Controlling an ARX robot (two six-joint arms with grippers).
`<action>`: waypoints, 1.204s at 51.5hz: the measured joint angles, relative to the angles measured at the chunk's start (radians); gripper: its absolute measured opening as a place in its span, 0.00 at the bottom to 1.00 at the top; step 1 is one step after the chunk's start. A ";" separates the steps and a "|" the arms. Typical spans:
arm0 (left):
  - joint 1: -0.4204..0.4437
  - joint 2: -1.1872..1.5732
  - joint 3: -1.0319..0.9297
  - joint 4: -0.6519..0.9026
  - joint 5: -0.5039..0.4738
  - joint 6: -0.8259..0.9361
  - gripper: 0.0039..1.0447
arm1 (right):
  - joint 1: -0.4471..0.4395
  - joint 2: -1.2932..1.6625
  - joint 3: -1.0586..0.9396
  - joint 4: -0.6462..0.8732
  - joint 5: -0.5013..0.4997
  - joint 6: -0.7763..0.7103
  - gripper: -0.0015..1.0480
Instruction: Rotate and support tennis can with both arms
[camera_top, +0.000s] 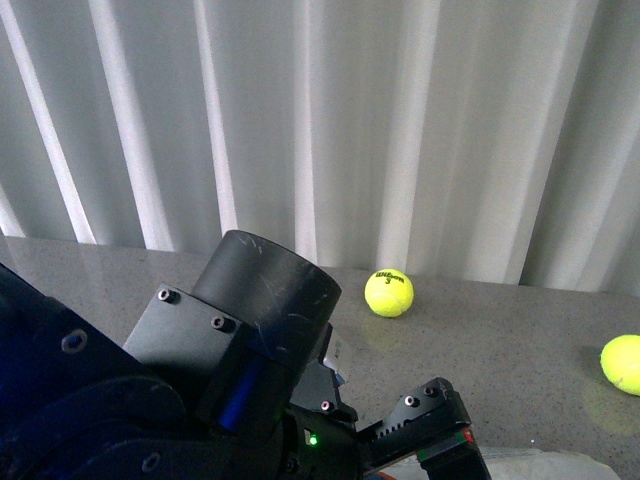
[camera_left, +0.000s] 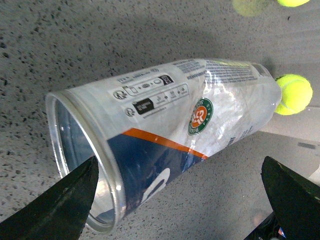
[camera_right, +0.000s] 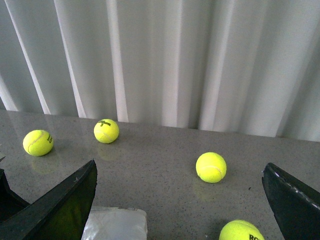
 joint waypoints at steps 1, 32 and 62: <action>-0.003 0.000 0.000 0.000 -0.001 0.000 0.94 | 0.000 0.000 0.000 0.000 0.000 0.000 0.93; -0.034 -0.009 -0.017 -0.036 -0.012 0.018 0.09 | 0.000 0.000 0.000 0.000 0.000 0.000 0.93; 0.015 -0.231 0.422 -0.840 -0.257 0.754 0.03 | 0.000 0.000 0.000 0.000 0.000 0.000 0.93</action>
